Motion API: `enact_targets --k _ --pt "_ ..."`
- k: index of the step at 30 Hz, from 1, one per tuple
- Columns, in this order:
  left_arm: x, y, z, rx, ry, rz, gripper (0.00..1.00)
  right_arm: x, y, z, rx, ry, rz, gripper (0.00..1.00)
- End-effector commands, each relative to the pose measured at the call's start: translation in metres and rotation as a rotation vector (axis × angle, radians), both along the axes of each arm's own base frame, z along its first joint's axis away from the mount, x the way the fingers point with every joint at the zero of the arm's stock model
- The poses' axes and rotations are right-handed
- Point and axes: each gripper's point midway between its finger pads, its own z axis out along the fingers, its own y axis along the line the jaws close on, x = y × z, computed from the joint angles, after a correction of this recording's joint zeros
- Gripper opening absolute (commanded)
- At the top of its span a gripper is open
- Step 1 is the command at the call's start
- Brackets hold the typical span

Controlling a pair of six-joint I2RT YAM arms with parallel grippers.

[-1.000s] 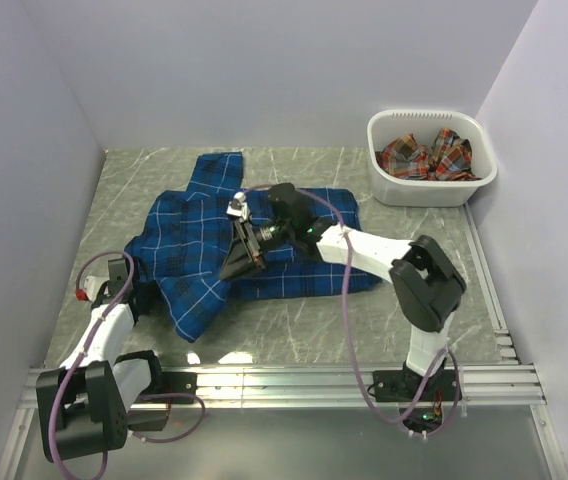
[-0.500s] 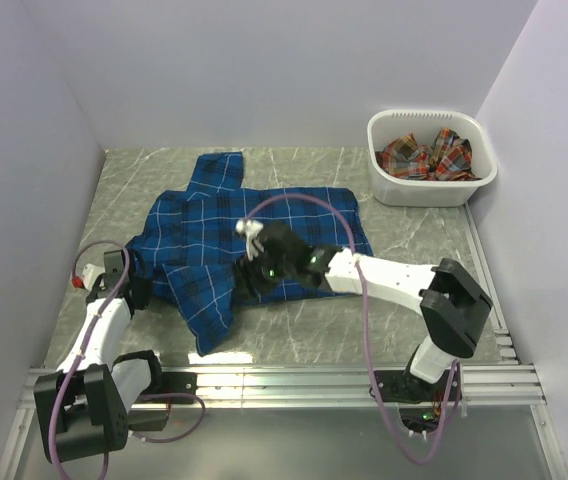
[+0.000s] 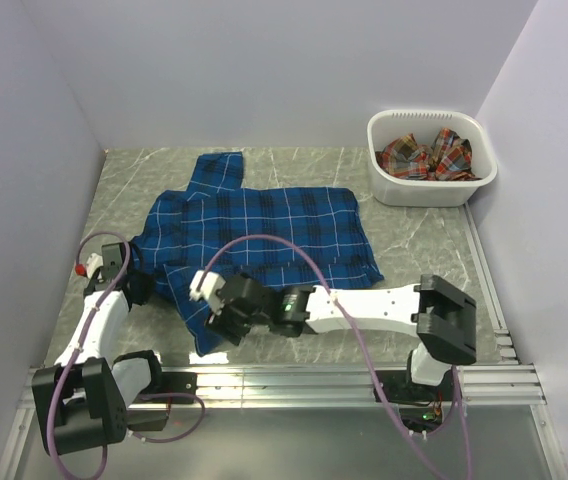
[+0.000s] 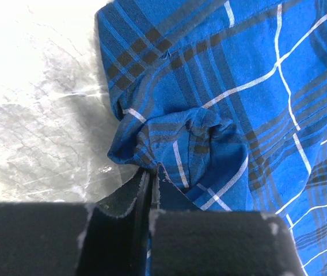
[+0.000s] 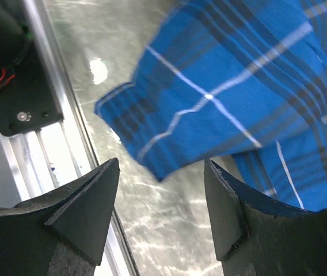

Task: Fold and stack the long sleeve shirts
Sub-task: Fold the shirt

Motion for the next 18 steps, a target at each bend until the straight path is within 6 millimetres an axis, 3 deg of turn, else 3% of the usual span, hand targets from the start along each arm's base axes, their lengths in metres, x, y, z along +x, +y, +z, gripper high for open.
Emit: enact_targets --k 1,5,10,14,18 --pt "0.008 -0.004 0.006 -0.011 -0.025 -0.046 0.06 -0.006 0.018 0.003 -0.035 -0.106 0.057 0.68" --pt "0.01 -0.007 0.003 -0.021 -0.02 -0.063 0.07 -0.015 0.025 -0.012 -0.07 -0.112 0.101 0.68" --pt "0.011 -0.009 0.003 -0.034 -0.023 -0.072 0.07 -0.011 0.033 -0.037 -0.153 -0.175 0.126 0.7" --pt "0.012 -0.009 0.003 -0.036 -0.018 -0.074 0.07 -0.008 0.035 -0.075 -0.264 -0.179 0.159 0.7" --pt "0.011 -0.01 0.003 -0.035 -0.018 -0.074 0.07 -0.009 0.041 -0.087 -0.279 -0.171 0.177 0.66"
